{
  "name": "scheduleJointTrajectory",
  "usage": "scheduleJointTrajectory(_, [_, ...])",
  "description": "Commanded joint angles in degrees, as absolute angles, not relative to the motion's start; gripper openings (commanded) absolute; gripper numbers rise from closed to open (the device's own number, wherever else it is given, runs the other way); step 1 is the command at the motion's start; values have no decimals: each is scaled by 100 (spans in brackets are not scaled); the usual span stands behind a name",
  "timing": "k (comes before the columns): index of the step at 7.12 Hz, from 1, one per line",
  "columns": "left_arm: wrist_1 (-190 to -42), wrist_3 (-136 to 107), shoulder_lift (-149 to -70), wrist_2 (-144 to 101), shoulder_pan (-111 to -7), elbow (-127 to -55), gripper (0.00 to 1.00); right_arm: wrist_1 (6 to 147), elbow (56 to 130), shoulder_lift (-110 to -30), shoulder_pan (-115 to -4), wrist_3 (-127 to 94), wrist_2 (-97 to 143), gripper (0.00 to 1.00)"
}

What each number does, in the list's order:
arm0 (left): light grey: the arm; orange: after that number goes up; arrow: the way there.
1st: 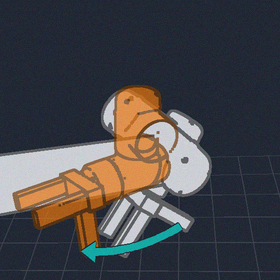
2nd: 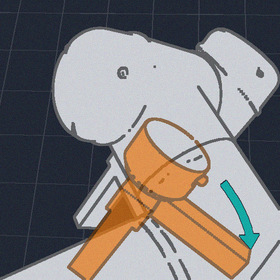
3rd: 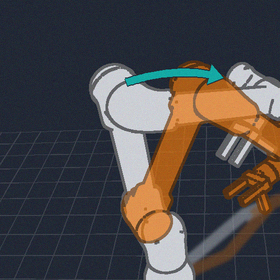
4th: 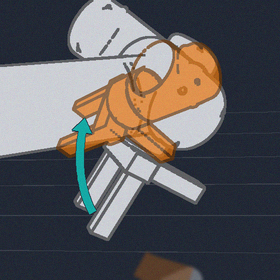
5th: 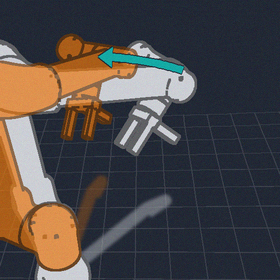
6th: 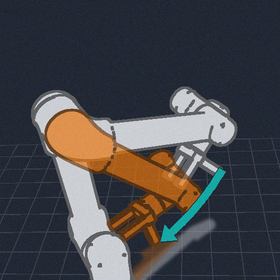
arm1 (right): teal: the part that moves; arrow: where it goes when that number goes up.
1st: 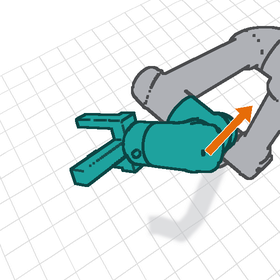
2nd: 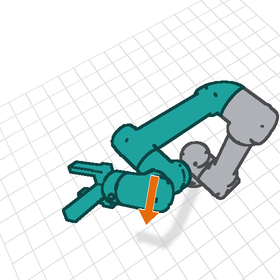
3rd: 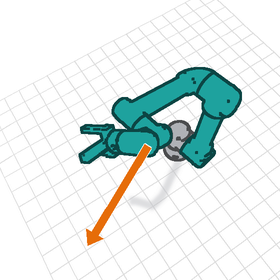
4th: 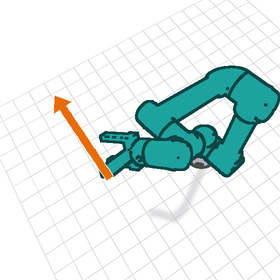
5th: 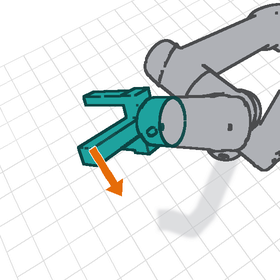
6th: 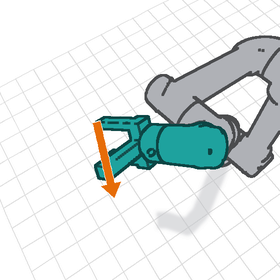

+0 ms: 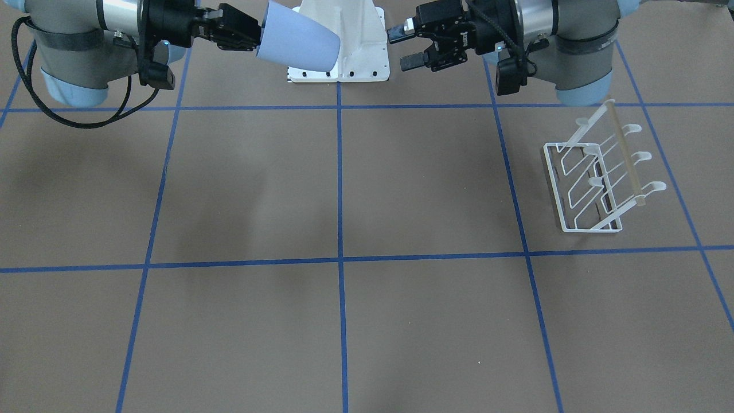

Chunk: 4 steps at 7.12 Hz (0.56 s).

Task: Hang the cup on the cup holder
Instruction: 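Lift the cup toward the table center while the left gripper approaches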

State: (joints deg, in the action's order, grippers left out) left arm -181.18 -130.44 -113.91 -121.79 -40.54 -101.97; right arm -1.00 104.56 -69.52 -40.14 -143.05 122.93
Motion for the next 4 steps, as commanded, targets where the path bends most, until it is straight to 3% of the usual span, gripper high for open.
scheduleJointTrajectory(1, [-18841,-13594,-11417,-11543,-3579,-10204,98,-587,10459,-6830,-3824,-14754,11963,0])
scheduleJointTrajectory(4, [-19080,-13623,-11549,-11110,-3367,-10265,98,-931,10450,-6829,-3657,-14968,11953,0])
